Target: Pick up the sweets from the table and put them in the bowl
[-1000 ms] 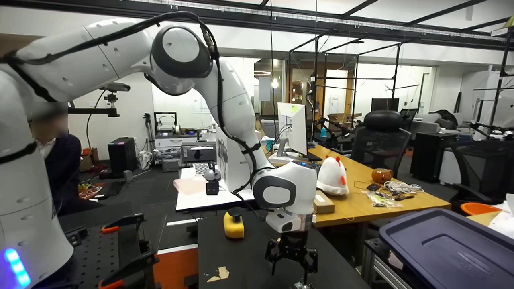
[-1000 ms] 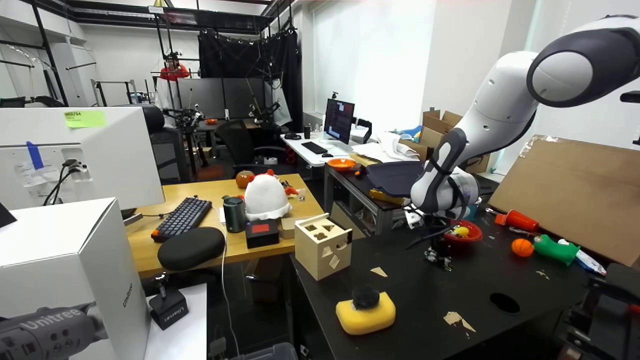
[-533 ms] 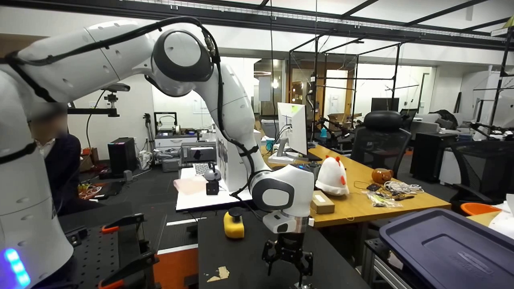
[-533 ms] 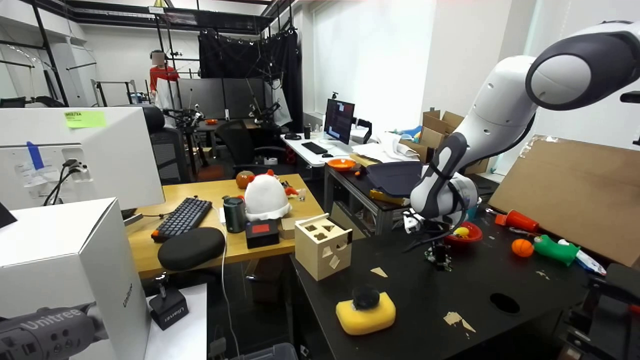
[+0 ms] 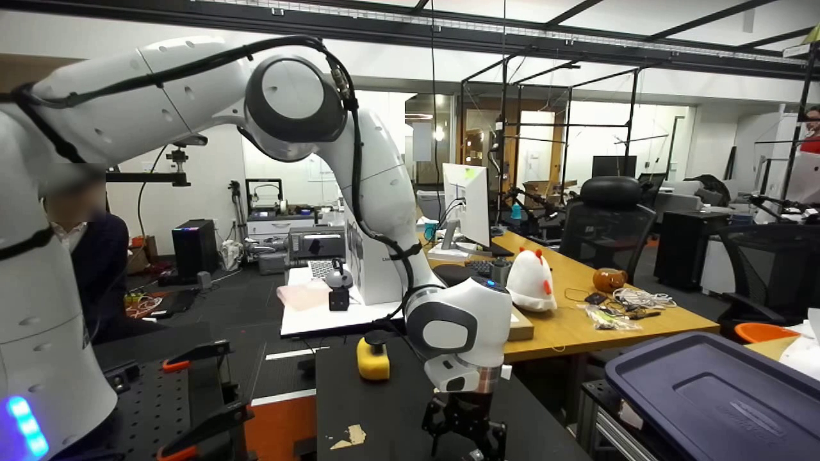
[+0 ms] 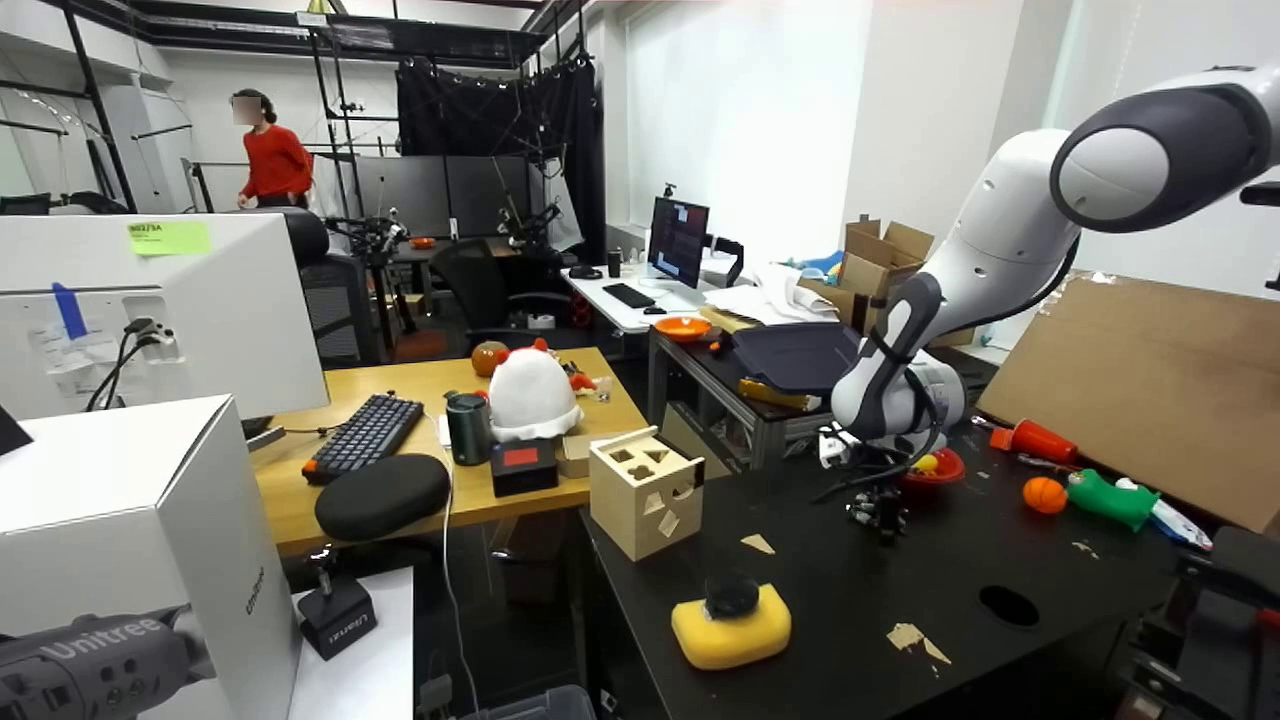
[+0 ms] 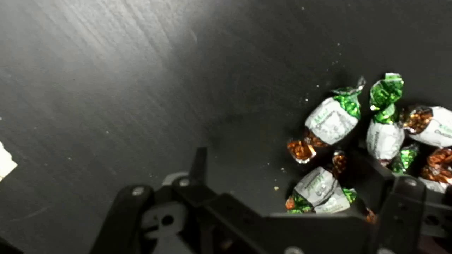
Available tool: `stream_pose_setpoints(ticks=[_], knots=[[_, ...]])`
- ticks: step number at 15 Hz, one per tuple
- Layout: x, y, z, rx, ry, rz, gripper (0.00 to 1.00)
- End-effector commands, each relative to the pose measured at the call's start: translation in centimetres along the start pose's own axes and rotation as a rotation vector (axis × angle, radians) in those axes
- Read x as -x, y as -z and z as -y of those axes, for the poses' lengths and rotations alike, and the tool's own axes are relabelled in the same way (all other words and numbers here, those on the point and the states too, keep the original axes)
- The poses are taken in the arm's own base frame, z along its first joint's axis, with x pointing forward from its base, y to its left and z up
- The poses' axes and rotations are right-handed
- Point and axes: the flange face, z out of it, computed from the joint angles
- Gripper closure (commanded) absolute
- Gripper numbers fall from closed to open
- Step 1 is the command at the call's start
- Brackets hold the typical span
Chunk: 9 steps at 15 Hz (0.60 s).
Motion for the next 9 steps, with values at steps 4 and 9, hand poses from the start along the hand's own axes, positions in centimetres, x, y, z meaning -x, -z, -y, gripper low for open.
stream_pose_setpoints(ticks=[4, 9], knots=[[1.3, 1.8, -0.4, -0.039, -0.036, 0.093, 0.00], [1.8, 2.2, -0.6, -0.049, -0.034, 0.105, 0.00]])
